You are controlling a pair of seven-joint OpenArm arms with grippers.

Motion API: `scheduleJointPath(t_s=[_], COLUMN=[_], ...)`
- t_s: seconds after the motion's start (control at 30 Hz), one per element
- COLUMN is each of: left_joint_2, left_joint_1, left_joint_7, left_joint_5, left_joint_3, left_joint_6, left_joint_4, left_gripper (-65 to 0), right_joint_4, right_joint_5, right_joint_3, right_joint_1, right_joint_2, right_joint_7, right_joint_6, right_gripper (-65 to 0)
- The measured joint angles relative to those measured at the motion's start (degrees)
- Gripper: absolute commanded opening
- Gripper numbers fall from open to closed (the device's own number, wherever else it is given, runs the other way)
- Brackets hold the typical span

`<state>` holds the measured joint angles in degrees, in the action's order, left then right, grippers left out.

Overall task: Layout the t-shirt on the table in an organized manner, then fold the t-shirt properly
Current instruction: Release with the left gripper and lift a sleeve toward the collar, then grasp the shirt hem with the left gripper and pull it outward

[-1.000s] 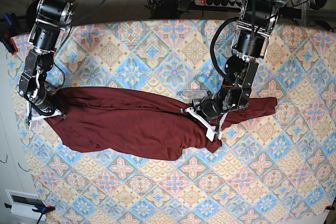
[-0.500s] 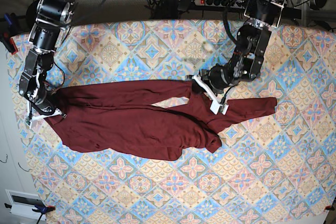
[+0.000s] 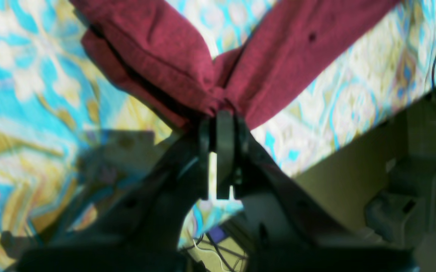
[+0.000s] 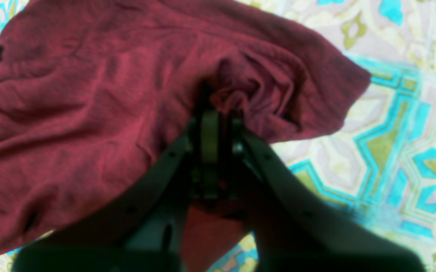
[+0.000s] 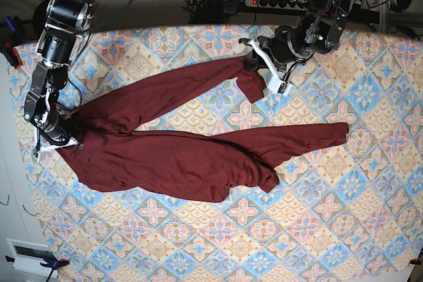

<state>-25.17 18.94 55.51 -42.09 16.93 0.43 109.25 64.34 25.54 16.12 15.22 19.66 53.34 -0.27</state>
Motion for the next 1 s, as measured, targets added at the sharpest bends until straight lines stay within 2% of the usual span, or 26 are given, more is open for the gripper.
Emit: scheduleJointPath(t_s=[0.1,0.2,0.23,0.3,0.43,0.57,0.7,0.87,1.0], left_joint_2=[-0.2,-1.8,-2.0,-2.4,-3.0,-3.7,-3.8,-3.2,-0.6], left_joint_1=[0.2,0.1,0.3,0.3,0.1,-1.3,-3.8,-9.1,-16.2], left_joint_7=[0.0,0.0,0.5,4.7,4.7,5.1,4.7,5.1,4.8], left_joint_5=[0.0,0.0,0.0,-0.6,-6.2,-6.7,-6.8,-7.2,-6.8], left_joint_3=[0.1,0.1,0.1,0.1,0.0,-3.5,-7.9,-9.8,-10.5], left_joint_6=[0.0,0.2,0.3,0.2,-0.1,0.2,0.2,0.0,0.2], left_joint_4=[0.0,0.9,1.7,3.6,4.2,4.0,4.0,-2.4,-11.1], left_gripper=[-65.0,-65.0,-62.8,-57.1,-41.2,-24.3,-14.2,-13.0,-12.9], right_joint_4=[0.0,0.0,0.0,0.0,0.0,0.0,0.0,0.2,0.1], right_joint_5=[0.0,0.0,0.0,0.0,-0.1,0.0,0.0,-0.1,0.0], right_joint_3=[0.0,0.0,0.0,0.0,0.0,0.0,0.0,0.0,0.0], right_joint_1=[0.0,0.0,0.0,0.0,0.0,0.0,0.0,0.0,0.0], right_joint_2=[0.0,0.0,0.0,0.0,0.0,0.0,0.0,0.0,0.0], right_joint_7=[0.0,0.1,0.1,0.1,0.2,0.2,0.4,0.4,0.3], right_joint_6=[0.0,0.0,0.0,0.0,0.0,0.0,0.0,0.0,0.2], right_gripper=[-64.3,-64.3,-64.3,-64.3,-64.3,-64.3,-64.3,-64.3,-64.3])
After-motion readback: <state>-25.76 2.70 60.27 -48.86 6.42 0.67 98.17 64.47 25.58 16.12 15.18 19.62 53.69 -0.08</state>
